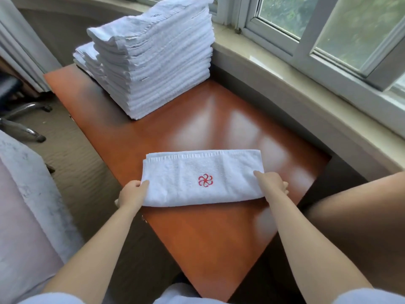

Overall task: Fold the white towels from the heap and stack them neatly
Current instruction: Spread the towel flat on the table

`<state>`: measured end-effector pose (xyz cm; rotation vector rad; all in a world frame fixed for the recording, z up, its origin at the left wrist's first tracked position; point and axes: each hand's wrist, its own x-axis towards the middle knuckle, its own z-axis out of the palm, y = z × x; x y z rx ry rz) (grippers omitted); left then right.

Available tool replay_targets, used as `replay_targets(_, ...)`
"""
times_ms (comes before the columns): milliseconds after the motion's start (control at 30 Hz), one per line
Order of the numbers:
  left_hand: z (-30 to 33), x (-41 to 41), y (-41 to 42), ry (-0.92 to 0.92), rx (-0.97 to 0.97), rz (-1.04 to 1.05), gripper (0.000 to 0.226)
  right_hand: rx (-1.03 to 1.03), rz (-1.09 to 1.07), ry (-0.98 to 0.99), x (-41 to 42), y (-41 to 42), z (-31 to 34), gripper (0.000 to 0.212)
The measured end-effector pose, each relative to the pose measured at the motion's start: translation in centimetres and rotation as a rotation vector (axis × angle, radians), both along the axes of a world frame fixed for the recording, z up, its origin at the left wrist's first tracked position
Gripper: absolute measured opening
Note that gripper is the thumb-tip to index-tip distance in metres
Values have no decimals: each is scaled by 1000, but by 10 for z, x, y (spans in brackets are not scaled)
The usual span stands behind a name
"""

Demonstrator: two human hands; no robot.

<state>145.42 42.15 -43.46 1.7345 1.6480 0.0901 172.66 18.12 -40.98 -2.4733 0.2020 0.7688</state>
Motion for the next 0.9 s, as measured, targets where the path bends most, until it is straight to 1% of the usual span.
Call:
replay_targets(33,1,8,6,-21,-13,-2,26,19,40,-12,6,8,1,45)
replay_targets(67,2,15,12,-90,-52,-1,27,43,71,-22,10,16,3,41)
replay_targets(133,3,27,21,-251,-94,-10,22,92,112,-73,15,26,2,29)
replay_targets(167,4,31,24,-317,-86,-27,17,144,110,-119,17,30,0,22)
replay_targets(233,6,38,29,-425,-6,-44,14,243,45,-235,16,36,-1,25)
replay_targets(267,6,40,31,-461,51,-35,14,261,-10,-301,15,38,-1,27)
replay_targets(333,1,43,36,-496,125,-3,12,274,-107,-419,18,41,-2,29)
replay_targets(367,-3,45,40,-471,134,-4,10,255,-117,-436,20,42,-6,29)
replay_targets(433,-13,44,45,-342,111,-38,14,101,-46,-376,23,40,-15,27)
replay_targets(500,-20,44,50,-146,110,-44,23,-76,-1,-282,23,34,-26,34)
replay_targets(533,-21,43,51,-68,131,-29,29,-99,-17,-253,22,31,-29,39)
replay_targets(600,-19,41,51,-6,112,-8,38,-72,-59,-186,20,26,-29,51)
replay_targets(633,-15,41,50,-7,42,-1,41,-42,-70,-132,20,23,-27,52)
replay_targets(667,-12,40,48,-21,-52,13,43,4,-78,-69,20,21,-23,48)
replay_targets(700,-7,38,45,-51,-155,43,45,71,-83,-11,18,19,-18,39)
replay_targets(767,5,30,33,-157,-309,142,51,178,-51,35,14,16,-6,23)
replay_targets(800,12,25,26,-218,-340,171,49,215,-21,37,11,17,0,19)
replay_targets(833,21,20,20,-274,-355,178,43,259,-1,33,6,18,7,17)
replay_targets(867,30,15,15,-322,-374,177,37,318,19,32,0,21,12,15)
replay_targets(900,39,10,11,-367,-397,174,35,391,41,34,-8,23,19,11)
